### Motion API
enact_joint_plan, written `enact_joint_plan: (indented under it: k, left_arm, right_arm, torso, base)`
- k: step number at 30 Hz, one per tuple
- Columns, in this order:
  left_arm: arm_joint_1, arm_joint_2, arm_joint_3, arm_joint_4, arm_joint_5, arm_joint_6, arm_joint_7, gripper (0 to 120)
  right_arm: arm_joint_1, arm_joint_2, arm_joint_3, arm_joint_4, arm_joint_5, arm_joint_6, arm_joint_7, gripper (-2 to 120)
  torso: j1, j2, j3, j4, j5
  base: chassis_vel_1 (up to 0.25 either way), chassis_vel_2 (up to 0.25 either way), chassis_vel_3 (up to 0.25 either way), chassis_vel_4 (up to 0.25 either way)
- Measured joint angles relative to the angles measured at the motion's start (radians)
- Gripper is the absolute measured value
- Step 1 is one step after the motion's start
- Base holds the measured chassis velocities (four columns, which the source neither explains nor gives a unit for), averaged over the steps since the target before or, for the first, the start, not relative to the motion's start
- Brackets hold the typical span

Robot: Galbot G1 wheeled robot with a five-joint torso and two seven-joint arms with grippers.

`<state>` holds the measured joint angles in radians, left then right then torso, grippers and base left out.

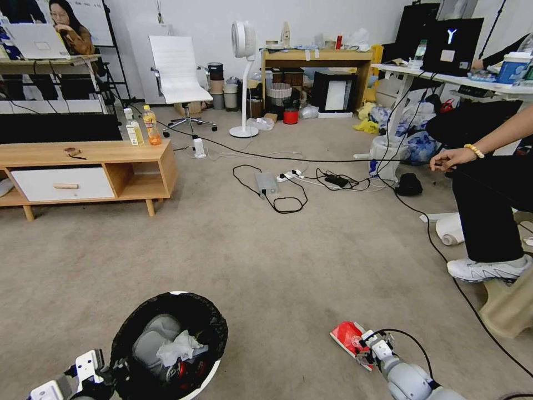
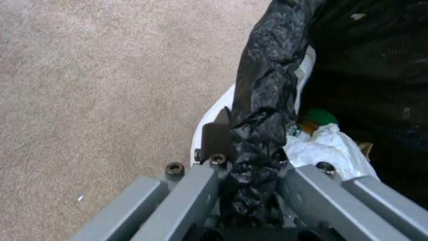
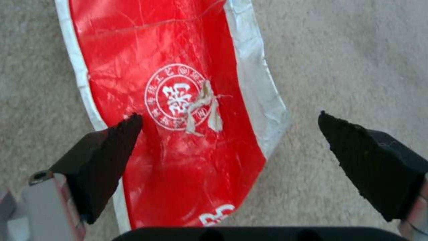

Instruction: Pick up the trash bin and place the garbage on the floor into it.

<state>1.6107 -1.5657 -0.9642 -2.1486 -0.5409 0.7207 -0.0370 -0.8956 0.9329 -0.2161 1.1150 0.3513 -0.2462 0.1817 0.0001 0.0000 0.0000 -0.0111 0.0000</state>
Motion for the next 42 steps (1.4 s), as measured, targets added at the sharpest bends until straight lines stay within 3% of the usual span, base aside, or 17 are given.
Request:
enact_joint_plan:
  k: [15, 21, 23, 25, 32, 34, 37, 42]
  left_arm:
    - [-0.002, -0.002, 0.004, 0.003, 0.001, -0.002, 0.002, 1]
    - [0.000, -0.003, 0.003, 0.004, 0.001, -0.002, 0.002, 1]
    - [0.001, -0.002, 0.003, 0.004, 0.001, -0.002, 0.002, 1]
    - [0.003, -0.002, 0.002, 0.004, 0.001, -0.002, 0.003, 1]
    - [0.004, 0.000, 0.000, 0.003, 0.000, -0.002, 0.003, 1]
    - [0.005, 0.001, -0.001, 0.004, 0.000, -0.002, 0.005, 1]
    - [0.005, 0.001, 0.000, 0.006, 0.000, -0.003, 0.005, 1]
    - [0.004, 0.001, 0.000, 0.009, 0.001, -0.003, 0.006, 1]
  right_arm:
    - [0.026, 0.022, -0.018, -0.043, -0.017, 0.043, -0.002, 99]
    - [0.032, 0.034, -0.027, -0.066, -0.029, 0.060, -0.004, 74]
    - [0.036, 0.036, -0.029, -0.072, -0.031, 0.063, -0.006, 73]
    - [0.043, 0.045, -0.036, -0.091, -0.039, 0.071, -0.010, 59]
    - [0.048, 0.060, -0.049, -0.119, -0.048, 0.082, -0.017, 39]
    - [0.054, 0.069, -0.052, -0.139, -0.051, 0.092, -0.020, 25]
    - [0.054, 0.070, -0.053, -0.142, -0.052, 0.094, -0.022, 20]
    - [0.049, 0.069, -0.054, -0.144, -0.055, 0.104, -0.023, 0]
  torso:
    - [0.000, 0.000, 0.000, 0.0000, 0.0000]
    - [0.000, 0.000, 0.000, -0.0001, 0.0000]
    - [0.000, 0.000, 0.000, -0.0001, 0.0000]
    - [0.000, 0.000, 0.000, 0.0001, 0.0000]
    - [0.000, 0.000, 0.000, 0.0000, 0.0000]
    - [0.000, 0.000, 0.000, 0.0000, 0.0000]
    - [0.000, 0.000, 0.000, 0.0000, 0.0000]
    - [0.000, 0.000, 0.000, -0.0001, -0.0002]
  base:
    - [0.000, 0.000, 0.000, 0.000]
    - [0.000, 0.000, 0.000, 0.000]
    - [0.000, 0.000, 0.000, 0.000]
    - [0.000, 0.000, 0.000, 0.000]
    - [0.000, 0.000, 0.000, 0.000]
    - [0.000, 0.000, 0.000, 0.000]
    - [0.000, 0.000, 0.000, 0.000]
    - [0.000, 0.000, 0.000, 0.000]
